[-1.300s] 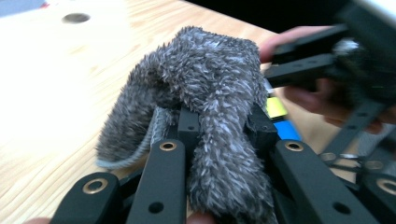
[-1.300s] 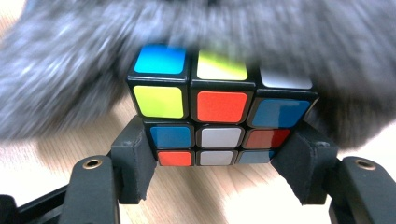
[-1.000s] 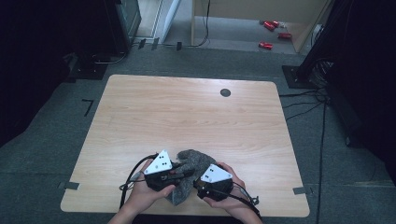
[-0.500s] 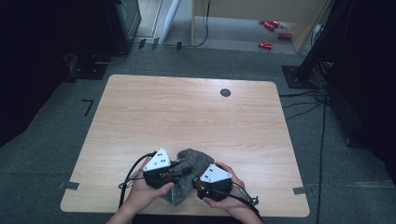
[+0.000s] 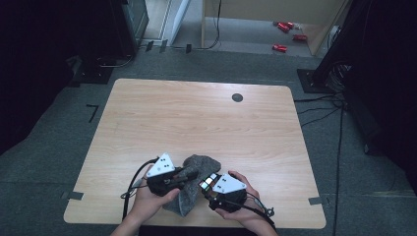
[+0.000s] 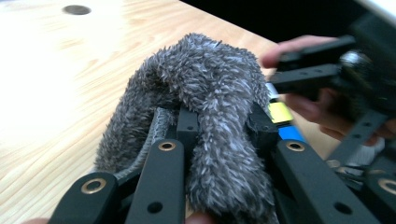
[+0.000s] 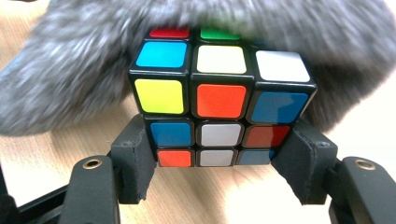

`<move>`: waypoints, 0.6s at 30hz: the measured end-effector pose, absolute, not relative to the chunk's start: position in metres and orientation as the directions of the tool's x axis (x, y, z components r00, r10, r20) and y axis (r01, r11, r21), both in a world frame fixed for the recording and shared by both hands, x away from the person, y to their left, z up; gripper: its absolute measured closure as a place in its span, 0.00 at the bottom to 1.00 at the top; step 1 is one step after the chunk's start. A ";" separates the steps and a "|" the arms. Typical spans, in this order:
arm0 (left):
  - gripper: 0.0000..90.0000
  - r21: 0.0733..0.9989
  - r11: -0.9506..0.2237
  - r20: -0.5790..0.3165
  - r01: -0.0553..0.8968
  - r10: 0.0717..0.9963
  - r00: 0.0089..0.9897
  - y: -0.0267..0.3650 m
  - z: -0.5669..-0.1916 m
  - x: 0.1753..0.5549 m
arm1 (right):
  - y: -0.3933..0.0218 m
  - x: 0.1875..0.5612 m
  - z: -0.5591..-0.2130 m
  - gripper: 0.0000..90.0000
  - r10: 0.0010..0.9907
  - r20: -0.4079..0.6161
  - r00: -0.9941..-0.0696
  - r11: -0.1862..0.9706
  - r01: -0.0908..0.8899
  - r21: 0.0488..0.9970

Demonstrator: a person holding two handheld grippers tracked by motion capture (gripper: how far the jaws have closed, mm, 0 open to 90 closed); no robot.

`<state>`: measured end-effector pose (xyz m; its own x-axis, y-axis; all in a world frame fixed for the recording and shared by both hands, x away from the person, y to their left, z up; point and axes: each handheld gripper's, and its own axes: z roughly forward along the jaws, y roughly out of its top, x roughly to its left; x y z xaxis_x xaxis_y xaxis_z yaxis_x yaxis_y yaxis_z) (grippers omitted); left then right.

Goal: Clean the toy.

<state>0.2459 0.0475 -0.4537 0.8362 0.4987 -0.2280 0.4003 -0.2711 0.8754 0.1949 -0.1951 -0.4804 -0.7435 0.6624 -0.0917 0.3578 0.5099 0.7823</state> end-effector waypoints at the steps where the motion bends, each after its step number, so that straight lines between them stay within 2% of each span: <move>1: 0.83 0.876 -0.249 -0.248 0.413 0.502 0.829 0.053 -0.454 0.249 | -0.196 0.194 -0.479 0.39 0.663 -0.091 -0.743 0.504 0.352 0.788; 3: 0.84 0.876 -0.177 -0.311 0.448 0.503 0.806 0.065 -0.455 0.254 | -0.200 0.194 -0.477 0.39 0.662 -0.089 -0.744 0.489 0.339 0.804; 6: 0.85 0.850 -0.028 -0.461 0.526 0.445 0.768 0.081 -0.459 0.263 | -0.205 0.194 -0.475 0.39 0.661 -0.074 -0.747 0.453 0.319 0.832; 12: 0.85 0.818 -0.008 -0.559 0.575 0.224 0.799 0.070 -0.465 0.261 | -0.204 0.189 -0.472 0.39 0.616 -0.077 -0.784 0.423 0.247 0.872; 18: 0.85 0.775 -0.022 -0.615 0.631 0.201 0.763 0.071 -0.474 0.266 | -0.207 0.185 -0.470 0.39 0.610 -0.098 -0.786 0.422 0.218 0.880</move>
<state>0.2663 0.0712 -0.4737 0.7626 0.2009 -0.6149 0.6310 -0.0216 0.7755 0.1851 -0.2070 -0.4705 -0.7859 0.6105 -0.0983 0.2176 0.4219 0.8801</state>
